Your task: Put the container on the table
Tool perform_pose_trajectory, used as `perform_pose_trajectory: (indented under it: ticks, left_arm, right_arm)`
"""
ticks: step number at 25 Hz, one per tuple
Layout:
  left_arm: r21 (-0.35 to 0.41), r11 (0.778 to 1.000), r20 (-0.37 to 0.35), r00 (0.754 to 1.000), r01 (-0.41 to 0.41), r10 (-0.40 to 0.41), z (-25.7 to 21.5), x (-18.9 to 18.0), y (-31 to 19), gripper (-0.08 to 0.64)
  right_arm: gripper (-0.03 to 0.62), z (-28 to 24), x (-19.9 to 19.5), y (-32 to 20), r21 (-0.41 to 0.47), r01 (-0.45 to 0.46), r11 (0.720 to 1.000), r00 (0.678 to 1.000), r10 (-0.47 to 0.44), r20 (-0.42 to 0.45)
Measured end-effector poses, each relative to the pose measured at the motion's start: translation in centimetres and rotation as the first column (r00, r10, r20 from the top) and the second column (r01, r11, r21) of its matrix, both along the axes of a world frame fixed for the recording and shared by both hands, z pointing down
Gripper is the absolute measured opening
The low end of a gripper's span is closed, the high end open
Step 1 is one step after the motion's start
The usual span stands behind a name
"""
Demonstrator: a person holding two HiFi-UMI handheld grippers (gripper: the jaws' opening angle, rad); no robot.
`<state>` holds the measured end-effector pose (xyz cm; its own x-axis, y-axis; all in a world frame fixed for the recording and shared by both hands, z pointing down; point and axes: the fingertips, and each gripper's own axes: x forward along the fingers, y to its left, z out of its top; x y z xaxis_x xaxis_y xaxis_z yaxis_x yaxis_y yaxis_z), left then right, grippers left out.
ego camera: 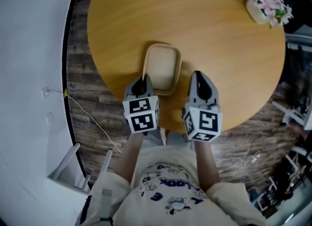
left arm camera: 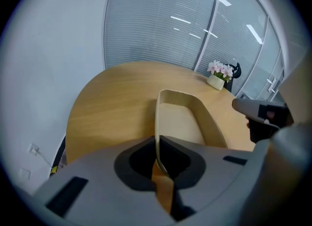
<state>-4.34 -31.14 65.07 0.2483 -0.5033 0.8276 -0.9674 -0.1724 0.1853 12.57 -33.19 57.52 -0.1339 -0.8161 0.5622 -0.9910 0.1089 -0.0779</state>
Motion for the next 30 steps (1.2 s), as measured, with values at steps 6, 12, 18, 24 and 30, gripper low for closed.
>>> perform_pose_trajectory:
  ticks: [6,12,18,24,30]
  left_arm:
    - [0.003,1.0,-0.01,1.0,-0.007,0.007,0.3,0.2,0.1,0.009]
    - [0.017,1.0,-0.027,0.999,-0.018,0.019,-0.1,0.6,0.0,0.015]
    - [0.086,0.996,-0.05,0.999,-0.013,0.017,-2.8,0.6,-0.5,0.053]
    - [0.197,0.98,-0.065,0.998,0.008,0.005,-7.6,0.4,-1.9,0.055]
    - [0.365,0.93,-0.105,0.994,0.036,0.003,-15.0,0.6,-2.9,0.054]
  right_arm:
    - [0.011,0.0,0.4,0.4,-0.004,-0.013,1.0,1.0,0.013,-0.002]
    - [0.011,-0.4,0.7,0.7,0.009,-0.029,1.0,1.0,0.029,-0.003]
    - [0.011,-2.3,0.5,0.9,0.045,-0.033,0.998,0.999,0.033,-0.008]
    - [0.011,-5.5,0.5,0.7,0.115,-0.037,0.993,0.999,0.038,-0.005]
    - [0.011,-9.9,0.3,0.4,0.201,-0.018,0.98,1.0,0.017,0.005]
